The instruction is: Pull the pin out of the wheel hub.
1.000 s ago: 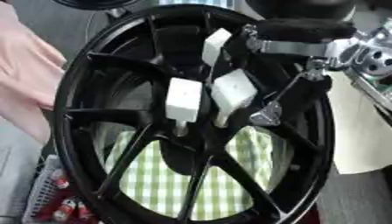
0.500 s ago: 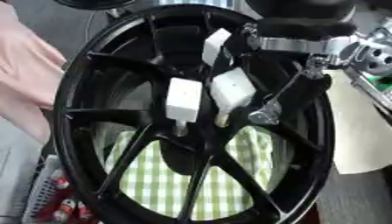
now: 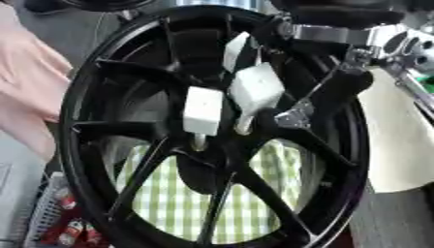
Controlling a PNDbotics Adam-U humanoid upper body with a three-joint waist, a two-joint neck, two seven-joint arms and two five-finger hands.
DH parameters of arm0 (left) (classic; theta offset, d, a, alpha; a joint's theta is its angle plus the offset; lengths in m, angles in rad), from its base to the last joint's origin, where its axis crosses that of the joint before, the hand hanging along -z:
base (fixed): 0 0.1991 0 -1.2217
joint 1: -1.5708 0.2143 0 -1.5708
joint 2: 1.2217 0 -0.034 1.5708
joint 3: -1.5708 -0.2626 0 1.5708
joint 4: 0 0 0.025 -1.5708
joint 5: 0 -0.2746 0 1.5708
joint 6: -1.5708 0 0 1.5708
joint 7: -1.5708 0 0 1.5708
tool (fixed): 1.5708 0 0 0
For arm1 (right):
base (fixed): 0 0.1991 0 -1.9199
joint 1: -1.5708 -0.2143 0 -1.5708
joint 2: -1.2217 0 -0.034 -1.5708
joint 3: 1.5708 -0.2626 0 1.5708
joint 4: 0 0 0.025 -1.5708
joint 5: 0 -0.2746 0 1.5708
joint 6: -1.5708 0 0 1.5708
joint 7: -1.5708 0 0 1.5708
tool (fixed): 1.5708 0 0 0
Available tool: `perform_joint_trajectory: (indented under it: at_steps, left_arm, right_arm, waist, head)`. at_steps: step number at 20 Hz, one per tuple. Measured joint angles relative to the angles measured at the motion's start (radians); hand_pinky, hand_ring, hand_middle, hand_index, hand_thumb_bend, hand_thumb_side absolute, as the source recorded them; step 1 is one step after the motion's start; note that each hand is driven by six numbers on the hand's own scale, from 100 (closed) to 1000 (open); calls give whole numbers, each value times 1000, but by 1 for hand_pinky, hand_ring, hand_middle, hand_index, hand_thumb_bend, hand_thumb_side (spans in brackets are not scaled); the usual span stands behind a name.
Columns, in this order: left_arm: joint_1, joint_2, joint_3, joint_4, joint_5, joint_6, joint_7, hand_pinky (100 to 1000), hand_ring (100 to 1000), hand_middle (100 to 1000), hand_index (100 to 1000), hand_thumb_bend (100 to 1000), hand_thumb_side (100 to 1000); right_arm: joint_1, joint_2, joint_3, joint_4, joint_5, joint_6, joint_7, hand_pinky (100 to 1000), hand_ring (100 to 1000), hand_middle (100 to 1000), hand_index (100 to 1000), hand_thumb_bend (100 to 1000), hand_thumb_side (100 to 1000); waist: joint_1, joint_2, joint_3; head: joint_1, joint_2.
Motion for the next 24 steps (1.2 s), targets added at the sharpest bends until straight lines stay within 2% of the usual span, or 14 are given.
perform_joint_trajectory:
  at_steps: [6, 11, 15, 19, 24]
  left_arm:
    - [6, 0, 5, 0, -4, 0, 0, 754, 573, 551, 713, 211, 754]
    - [11, 0, 7, 0, -5, -2, -1, 755, 573, 551, 713, 208, 749]
    - [18, 0, 19, 0, -6, -6, 7, 755, 573, 551, 713, 207, 747]
    - [29, 0, 36, 0, -11, -10, 25, 755, 573, 551, 713, 205, 745]
    - [32, 0, 49, 0, -14, -13, 44, 755, 572, 550, 714, 197, 734]
  right_arm:
    - [-44, -12, -63, 29, -86, 46, -51, 539, 449, 315, 499, 100, 100]
    - [-41, -51, -136, 76, -162, 74, -108, 542, 446, 313, 497, 100, 100]
    - [39, -126, -236, 123, -214, 71, -173, 553, 451, 317, 500, 100, 100]
    - [144, -207, -344, 208, -204, 72, -240, 560, 454, 321, 503, 100, 100]
    - [277, -213, -479, 339, -135, 85, -323, 647, 501, 377, 539, 100, 100]
  waist:
    - [4, -18, -9]
    - [11, -34, -24]
    - [20, -36, -48]
    - [39, -36, -90]
    - [60, -36, -119]
  head:
    - [-5, 13]
    - [-8, 17]
    - [8, 17]
    - [45, 17]
    - [83, 17]
